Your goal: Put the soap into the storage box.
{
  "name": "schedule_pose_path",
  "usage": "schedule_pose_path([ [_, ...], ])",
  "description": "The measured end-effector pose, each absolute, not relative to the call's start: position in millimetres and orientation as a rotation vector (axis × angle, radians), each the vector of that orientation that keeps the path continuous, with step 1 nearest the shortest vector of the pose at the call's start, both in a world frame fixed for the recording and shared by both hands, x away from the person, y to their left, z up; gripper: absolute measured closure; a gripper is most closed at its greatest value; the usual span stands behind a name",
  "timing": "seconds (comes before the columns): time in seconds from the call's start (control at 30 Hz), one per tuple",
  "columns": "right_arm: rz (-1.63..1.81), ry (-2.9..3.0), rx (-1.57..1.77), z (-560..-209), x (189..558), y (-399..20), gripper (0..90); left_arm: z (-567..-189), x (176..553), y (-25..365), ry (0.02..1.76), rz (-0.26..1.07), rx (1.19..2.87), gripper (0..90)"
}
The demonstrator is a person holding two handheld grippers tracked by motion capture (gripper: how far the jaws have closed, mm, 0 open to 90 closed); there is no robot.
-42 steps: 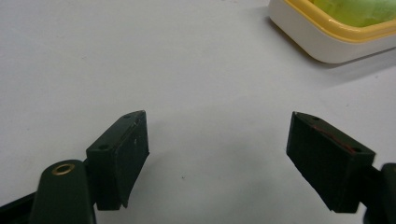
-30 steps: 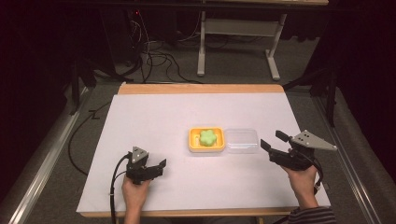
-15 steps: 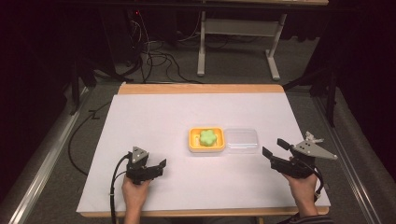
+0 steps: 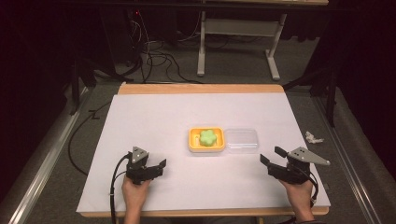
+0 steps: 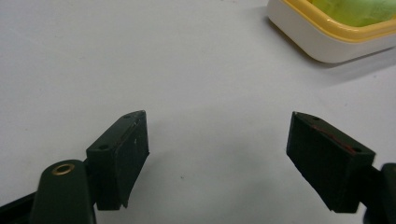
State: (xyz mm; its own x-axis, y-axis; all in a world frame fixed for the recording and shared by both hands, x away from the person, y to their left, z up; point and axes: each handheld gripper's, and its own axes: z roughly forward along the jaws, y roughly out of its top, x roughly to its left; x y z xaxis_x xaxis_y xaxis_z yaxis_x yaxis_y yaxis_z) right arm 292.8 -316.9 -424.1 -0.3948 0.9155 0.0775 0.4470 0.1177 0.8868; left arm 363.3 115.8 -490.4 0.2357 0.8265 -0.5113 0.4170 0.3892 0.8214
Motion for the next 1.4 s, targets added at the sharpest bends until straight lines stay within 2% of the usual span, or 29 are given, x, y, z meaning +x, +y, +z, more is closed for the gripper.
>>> schedule_pose_path([
  [1.4,1.152,1.977,1.341,-475.7,300.2,-303.4,31.8,-490.7,363.3,115.5,1.381,0.412,1.219,21.6],
])
